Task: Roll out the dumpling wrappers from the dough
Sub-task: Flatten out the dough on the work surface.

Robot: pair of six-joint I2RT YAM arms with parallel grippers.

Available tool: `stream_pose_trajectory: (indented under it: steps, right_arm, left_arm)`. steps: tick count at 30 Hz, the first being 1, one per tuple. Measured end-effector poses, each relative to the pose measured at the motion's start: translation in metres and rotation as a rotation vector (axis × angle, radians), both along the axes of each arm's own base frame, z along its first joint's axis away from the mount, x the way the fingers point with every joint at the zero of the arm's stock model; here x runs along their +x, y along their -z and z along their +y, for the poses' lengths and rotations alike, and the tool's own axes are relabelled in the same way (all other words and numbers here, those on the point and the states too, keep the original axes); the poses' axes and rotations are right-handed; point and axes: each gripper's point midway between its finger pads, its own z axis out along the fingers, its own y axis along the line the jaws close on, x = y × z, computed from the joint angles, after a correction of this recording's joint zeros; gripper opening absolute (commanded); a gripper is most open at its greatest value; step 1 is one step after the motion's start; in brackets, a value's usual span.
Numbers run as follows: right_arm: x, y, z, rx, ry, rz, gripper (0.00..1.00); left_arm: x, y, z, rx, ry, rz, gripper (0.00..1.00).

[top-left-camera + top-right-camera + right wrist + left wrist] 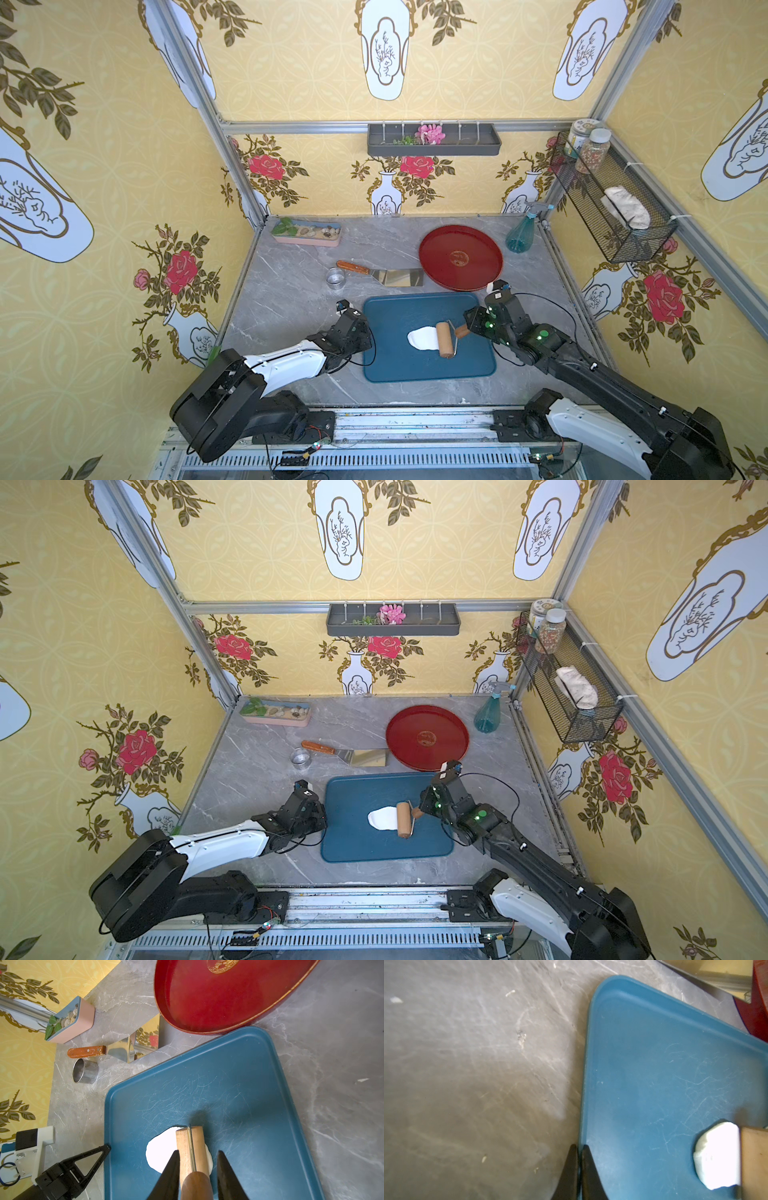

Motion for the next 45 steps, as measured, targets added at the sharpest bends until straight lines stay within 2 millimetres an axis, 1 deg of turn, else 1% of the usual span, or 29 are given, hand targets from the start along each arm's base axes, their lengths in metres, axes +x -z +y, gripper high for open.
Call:
stream_pose_trajectory:
  steps: [3, 5, 8, 13, 22, 25, 28, 30, 36, 39, 41, 45]
  right_arm:
    - [0.002, -0.002, 0.019, -0.021, -0.045, -0.014, 0.0]
    - [0.004, -0.002, 0.041, -0.013, -0.09, -0.018, 0.0]
    - [0.007, 0.003, 0.063, 0.0, -0.124, -0.012, 0.0]
    - [0.011, 0.009, 0.071, 0.016, -0.119, 0.001, 0.0]
    - [0.016, 0.01, 0.08, 0.02, -0.131, 0.01, 0.0]
    - [0.016, 0.008, 0.082, 0.018, -0.134, 0.001, 0.0]
    - [0.015, 0.002, 0.081, 0.029, -0.132, -0.013, 0.0]
    - [0.016, -0.003, 0.077, 0.042, -0.126, -0.019, 0.0]
    - [0.017, -0.017, 0.036, -0.008, -0.097, -0.04, 0.0]
    - [0.015, -0.024, 0.021, -0.051, -0.122, -0.044, 0.0]
    - [0.015, -0.032, 0.018, -0.074, -0.161, -0.049, 0.0]
    - [0.022, -0.047, 0.018, -0.094, -0.235, -0.072, 0.0]
  left_arm:
    - [0.0, 0.001, 0.0, 0.004, 0.003, 0.0, 0.0]
    - [0.0, 0.001, 0.0, 0.005, 0.005, -0.001, 0.0]
    - [0.001, 0.001, 0.0, 0.004, 0.005, -0.002, 0.0]
    - [0.0, 0.0, 0.001, 0.002, 0.006, -0.009, 0.0]
    - [-0.001, 0.0, 0.003, 0.01, 0.0, -0.009, 0.0]
    - [-0.001, 0.001, 0.003, 0.01, 0.0, -0.009, 0.0]
    - [-0.001, 0.0, 0.004, 0.011, -0.002, -0.009, 0.0]
    - [0.0, 0.0, 0.004, 0.011, -0.003, -0.01, 0.0]
    - [0.0, -0.001, 0.003, 0.018, -0.001, -0.003, 0.0]
    - [0.002, -0.003, 0.003, 0.025, 0.002, -0.002, 0.0]
    - [0.004, -0.005, 0.002, 0.034, 0.012, -0.004, 0.0]
    - [0.009, -0.009, -0.001, 0.045, 0.04, -0.008, 0.0]
